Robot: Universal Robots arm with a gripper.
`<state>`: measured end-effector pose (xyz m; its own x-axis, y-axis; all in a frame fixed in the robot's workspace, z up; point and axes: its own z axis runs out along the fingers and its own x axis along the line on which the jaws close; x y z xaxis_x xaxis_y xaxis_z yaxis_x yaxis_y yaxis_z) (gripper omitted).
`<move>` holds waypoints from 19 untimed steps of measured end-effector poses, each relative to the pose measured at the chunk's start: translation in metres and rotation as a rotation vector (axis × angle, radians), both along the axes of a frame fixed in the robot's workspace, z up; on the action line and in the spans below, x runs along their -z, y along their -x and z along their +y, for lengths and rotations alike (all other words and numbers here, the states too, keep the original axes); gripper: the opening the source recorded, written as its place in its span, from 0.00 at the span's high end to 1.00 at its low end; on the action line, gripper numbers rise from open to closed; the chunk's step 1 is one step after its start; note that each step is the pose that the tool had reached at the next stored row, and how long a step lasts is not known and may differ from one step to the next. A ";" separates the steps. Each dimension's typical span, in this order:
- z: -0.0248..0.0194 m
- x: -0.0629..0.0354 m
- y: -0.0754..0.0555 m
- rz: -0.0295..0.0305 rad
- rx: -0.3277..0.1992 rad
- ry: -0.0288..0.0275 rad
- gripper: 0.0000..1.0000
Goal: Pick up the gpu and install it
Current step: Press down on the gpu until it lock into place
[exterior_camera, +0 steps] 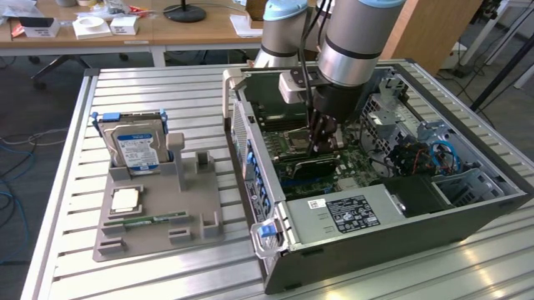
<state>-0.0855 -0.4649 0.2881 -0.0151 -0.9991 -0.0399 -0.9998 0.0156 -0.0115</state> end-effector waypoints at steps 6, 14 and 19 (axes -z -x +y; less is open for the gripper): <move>0.0000 0.0020 0.000 0.0001 0.000 0.0001 0.90; 0.0000 0.0044 0.000 0.0001 0.000 0.0001 0.90; 0.0000 0.0050 0.000 0.0001 0.000 0.0001 0.90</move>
